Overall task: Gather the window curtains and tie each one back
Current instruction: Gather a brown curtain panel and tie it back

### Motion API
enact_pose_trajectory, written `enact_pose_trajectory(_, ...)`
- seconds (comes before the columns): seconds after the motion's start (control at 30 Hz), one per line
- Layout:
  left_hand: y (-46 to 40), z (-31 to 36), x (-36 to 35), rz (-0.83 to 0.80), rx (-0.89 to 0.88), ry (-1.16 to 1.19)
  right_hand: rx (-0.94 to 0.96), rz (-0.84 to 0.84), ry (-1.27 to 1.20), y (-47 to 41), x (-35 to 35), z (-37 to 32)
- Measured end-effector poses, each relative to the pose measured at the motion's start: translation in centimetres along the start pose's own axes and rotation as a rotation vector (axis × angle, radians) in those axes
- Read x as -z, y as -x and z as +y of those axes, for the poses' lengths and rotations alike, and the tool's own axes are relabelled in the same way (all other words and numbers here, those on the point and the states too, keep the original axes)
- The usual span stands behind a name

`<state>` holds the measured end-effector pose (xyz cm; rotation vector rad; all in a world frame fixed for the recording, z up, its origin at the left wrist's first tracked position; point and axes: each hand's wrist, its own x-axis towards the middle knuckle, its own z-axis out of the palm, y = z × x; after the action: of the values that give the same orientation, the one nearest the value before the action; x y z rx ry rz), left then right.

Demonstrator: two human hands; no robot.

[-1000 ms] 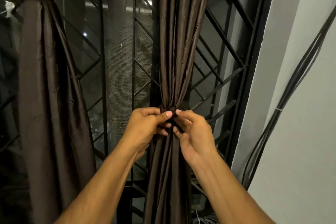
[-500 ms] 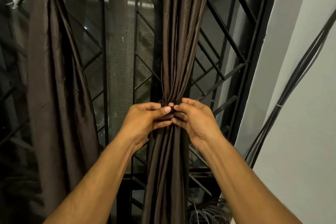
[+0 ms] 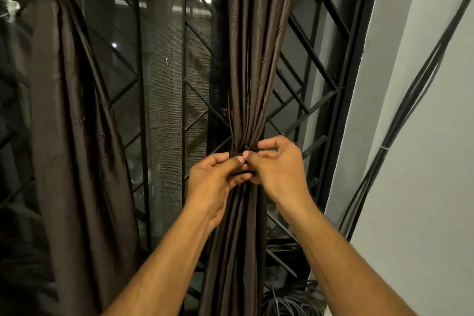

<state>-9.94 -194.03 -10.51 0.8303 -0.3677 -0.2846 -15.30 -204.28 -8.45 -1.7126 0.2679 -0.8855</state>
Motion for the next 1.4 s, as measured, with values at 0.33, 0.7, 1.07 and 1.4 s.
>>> enact_pose_trajectory(0.33, -0.3, 1.4, 2.4, -0.158, -0.035, -0.197, 0.096, -0.039, 0.102, 0.4, 1.3, 0.6)
enact_pose_trajectory(0.7, -1.1, 4.5, 3.1, -0.132, -0.218, -0.509, 0.187, 0.095, 0.007, 0.0, 2.8, -0.1)
enact_pose_trajectory(1.07, -0.9, 4.7, 4.9, -0.106, -0.348, -0.668, 0.052, -0.042, -0.245, -0.3, 2.1, 0.0)
enact_pose_trajectory(1.4, 0.6, 3.9, 5.3, -0.192, -0.345, -0.678, 0.119, -0.022, -0.111, 2.1, -0.6, 1.2)
